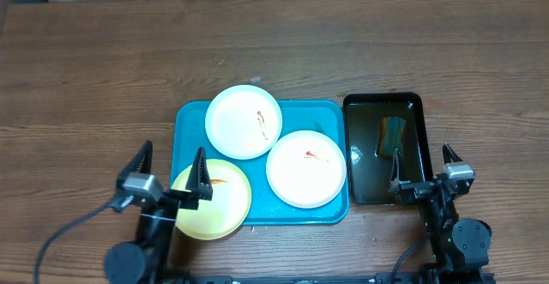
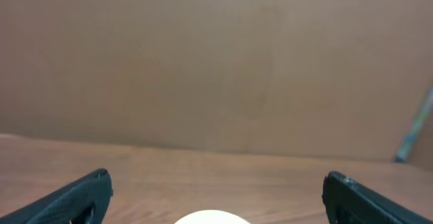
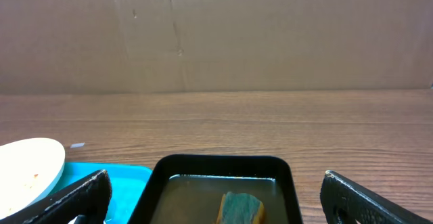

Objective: Clean dirty plates on tray and stack at the side
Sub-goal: 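Move the left gripper to the rim of the right white plate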

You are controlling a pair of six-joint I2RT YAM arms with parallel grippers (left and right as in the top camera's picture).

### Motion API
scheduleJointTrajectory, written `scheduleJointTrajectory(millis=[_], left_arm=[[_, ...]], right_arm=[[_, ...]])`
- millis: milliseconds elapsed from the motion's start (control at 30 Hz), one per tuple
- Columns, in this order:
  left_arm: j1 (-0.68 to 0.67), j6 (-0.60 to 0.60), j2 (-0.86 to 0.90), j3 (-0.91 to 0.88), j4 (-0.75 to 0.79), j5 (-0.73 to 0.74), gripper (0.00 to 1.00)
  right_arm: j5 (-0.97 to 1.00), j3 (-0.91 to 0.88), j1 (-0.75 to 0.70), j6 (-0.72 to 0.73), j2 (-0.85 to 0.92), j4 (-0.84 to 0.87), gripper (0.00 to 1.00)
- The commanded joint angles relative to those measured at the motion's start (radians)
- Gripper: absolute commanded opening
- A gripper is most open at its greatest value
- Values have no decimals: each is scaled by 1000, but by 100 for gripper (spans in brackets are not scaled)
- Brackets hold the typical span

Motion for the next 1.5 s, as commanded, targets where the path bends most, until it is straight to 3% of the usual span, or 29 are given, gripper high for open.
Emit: scheduleJointTrajectory(millis=[0,133,333,500,600,667,767,833,1100,1467], left_arm=[[-6,16,159,251,-117,92,100],[-6,108,461,593,-434,197,100],[-7,130,1055,1207,-1111,208,100],[-7,75,1402,1456,-1350,261,100],[-9,38,1536,1466,-1396,377,98],[-22,43,1608,1461,-1411,396,81],[-68,43,1692,1451,-1424,346,30],[-115,43,1733,1448,-1435,276,6],[-323,-11,1780,1447,-1418,72,4],[-394,0,1781,1452,-1307,174,4]], right_arm=[[8,-11,3,-7,-11,6,100],[8,-11,3,-7,-11,6,100],[8,-11,3,-7,-11,6,100],[8,-11,3,-7,-11,6,100],[8,-11,3,-7,-11,6,100],[8,-11,3,-7,-11,6,100],[8,-11,3,-7,-11,6,100],[8,-11,3,-7,-11,6,100],[8,-11,3,-7,-11,6,100],[8,-11,3,-7,-11,6,100]])
